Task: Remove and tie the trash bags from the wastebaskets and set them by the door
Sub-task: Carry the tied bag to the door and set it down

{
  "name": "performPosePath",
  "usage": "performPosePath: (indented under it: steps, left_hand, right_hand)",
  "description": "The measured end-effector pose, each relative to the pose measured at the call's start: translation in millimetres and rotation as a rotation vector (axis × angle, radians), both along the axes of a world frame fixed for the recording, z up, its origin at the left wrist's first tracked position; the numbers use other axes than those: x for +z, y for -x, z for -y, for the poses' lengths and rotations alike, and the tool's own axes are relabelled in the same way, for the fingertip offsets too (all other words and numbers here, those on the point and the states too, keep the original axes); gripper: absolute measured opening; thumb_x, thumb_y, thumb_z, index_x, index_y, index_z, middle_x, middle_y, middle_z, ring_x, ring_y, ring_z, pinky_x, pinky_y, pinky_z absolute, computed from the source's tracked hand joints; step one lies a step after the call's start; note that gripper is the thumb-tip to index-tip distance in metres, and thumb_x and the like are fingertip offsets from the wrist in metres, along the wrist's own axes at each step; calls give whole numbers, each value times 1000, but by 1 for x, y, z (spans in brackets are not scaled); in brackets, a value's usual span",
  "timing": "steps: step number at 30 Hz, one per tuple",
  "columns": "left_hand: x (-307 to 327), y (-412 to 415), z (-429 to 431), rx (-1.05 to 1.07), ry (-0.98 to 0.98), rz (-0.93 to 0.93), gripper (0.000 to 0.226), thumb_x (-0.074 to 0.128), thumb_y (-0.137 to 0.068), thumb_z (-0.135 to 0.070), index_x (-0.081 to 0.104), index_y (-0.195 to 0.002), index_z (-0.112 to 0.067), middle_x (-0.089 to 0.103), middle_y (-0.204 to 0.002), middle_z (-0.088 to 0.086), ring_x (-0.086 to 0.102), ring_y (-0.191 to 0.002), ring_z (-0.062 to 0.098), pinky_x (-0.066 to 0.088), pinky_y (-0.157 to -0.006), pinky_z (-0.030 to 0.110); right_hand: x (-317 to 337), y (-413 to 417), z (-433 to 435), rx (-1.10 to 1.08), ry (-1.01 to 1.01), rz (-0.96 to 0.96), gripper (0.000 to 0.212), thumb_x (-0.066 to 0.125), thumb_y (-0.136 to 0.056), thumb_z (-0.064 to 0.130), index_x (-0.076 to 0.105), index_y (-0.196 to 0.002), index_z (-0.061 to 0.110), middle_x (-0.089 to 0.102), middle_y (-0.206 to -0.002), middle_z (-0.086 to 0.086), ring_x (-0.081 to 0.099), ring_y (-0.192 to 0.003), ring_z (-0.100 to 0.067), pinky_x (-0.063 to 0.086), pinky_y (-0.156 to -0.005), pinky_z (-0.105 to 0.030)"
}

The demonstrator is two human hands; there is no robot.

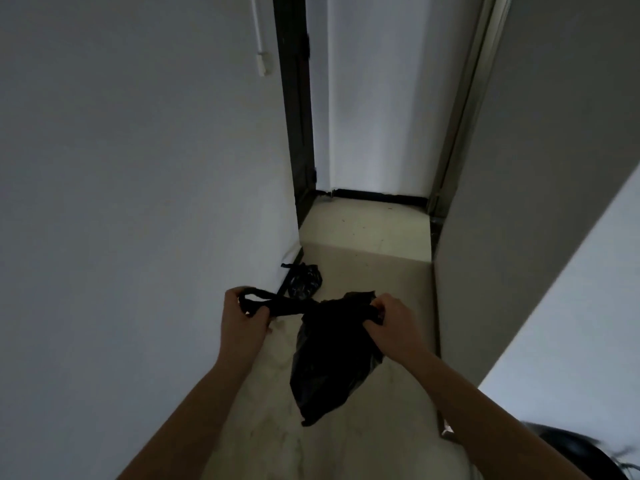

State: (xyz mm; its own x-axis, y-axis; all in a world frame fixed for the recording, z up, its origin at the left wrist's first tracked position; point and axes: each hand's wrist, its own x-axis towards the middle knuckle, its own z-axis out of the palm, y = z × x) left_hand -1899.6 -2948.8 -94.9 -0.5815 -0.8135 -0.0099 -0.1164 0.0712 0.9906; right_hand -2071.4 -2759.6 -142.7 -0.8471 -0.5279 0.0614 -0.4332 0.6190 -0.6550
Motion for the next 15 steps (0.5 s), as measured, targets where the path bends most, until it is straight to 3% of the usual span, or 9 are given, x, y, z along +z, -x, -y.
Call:
performPosePath:
  steps: [3, 8, 15]
  left_hand:
    - [-4, 71, 44, -35, 106, 87, 30, 55, -94, -4, 57, -101, -33, 69, -91, 1, 70, -79, 19, 60, -66, 38]
    - [-35, 192, 108, -115, 212, 201, 18, 53, -98, -13, 65, -102, -26, 71, -95, -3, 68, -86, 17, 59, -79, 50]
    - [-59, 347, 178, -39, 137, 298, 25, 55, -95, -16, 65, -87, -37, 71, -94, -7, 69, -94, 20, 57, -87, 50]
  right_hand:
    - [-1, 60, 35, -51, 18, 28, 13, 63, -87, 25, 51, -93, 24, 54, -85, 7, 53, -75, -12, 37, -63, -25]
    - [-42, 168, 85, -99, 36, 94, 11, 61, -88, 25, 52, -93, 20, 56, -85, 3, 53, -72, -12, 35, -57, -21]
    - [-92, 316, 162, -43, -9, 216, 12, 62, -87, 23, 55, -96, 18, 57, -91, 0, 53, -77, -13, 35, -58, -21]
